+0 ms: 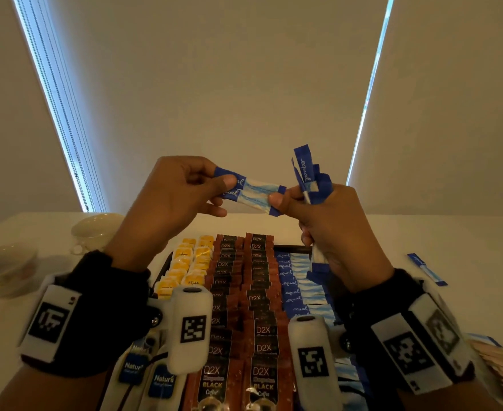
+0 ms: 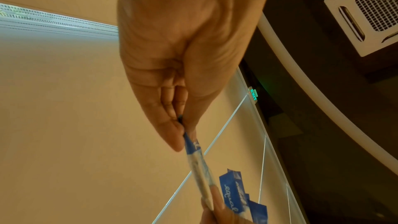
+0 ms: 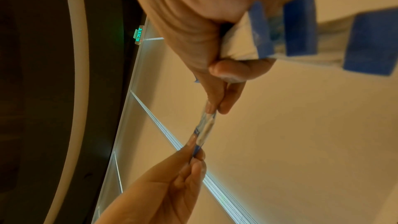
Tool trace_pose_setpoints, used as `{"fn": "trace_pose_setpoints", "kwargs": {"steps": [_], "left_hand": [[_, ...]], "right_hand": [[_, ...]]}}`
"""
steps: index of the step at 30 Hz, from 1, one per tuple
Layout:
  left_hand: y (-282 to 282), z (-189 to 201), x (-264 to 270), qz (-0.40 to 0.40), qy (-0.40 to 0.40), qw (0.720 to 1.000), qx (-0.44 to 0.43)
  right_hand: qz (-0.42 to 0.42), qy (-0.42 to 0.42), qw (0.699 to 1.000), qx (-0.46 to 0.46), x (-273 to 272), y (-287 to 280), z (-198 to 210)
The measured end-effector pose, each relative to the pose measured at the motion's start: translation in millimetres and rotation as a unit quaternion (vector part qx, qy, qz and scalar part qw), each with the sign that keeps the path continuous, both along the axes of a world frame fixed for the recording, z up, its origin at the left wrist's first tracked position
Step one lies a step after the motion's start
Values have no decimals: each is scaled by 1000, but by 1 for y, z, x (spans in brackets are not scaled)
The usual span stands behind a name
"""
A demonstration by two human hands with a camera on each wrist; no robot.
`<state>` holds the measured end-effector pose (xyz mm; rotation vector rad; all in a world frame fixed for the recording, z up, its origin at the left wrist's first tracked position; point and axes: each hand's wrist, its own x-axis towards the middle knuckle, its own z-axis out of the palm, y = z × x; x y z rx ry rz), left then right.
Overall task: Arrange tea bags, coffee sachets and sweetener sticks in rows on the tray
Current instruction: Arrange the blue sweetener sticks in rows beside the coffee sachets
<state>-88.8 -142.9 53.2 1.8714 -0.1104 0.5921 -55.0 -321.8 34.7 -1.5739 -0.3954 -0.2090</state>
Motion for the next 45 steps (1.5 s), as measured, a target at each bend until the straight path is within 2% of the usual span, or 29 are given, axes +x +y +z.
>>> {"fn": "trace_pose_setpoints", "kwargs": {"steps": [5,14,17,20,23,27,31,36,40,45], "left_hand": [[-7,-4,3,6,-5,1000,-4],[-9,-6,6,-25,41,999,-18],[-10,-7,6,-37,47,998,-12],[-1,0,1,-24,29,999,10],[18,14,-10,25,-10,1000,-2],[43,30,-27,50,-52,996,-54],[57,35,-36,71,-76,992,-70],[65,36,-35,93,-82,990,-63],[66,33,-33,94,-80,990,-65],[65,32,-32,97,-75,991,-57]], "right_hand": [[11,47,999,1,3,-7,3],[21,94,995,-10,10,-8,-7],[10,108,993,-48,13,-11,-8],[-35,94,990,-103,24,-27,-7],[-85,146,969,-182,60,-50,-20],[-106,298,898,-306,111,-73,-55],[-93,334,854,-388,132,-72,-75],[-76,350,843,-402,145,-71,-88],[-73,349,847,-394,149,-66,-90],[-88,310,850,-418,148,-57,-87]]}}
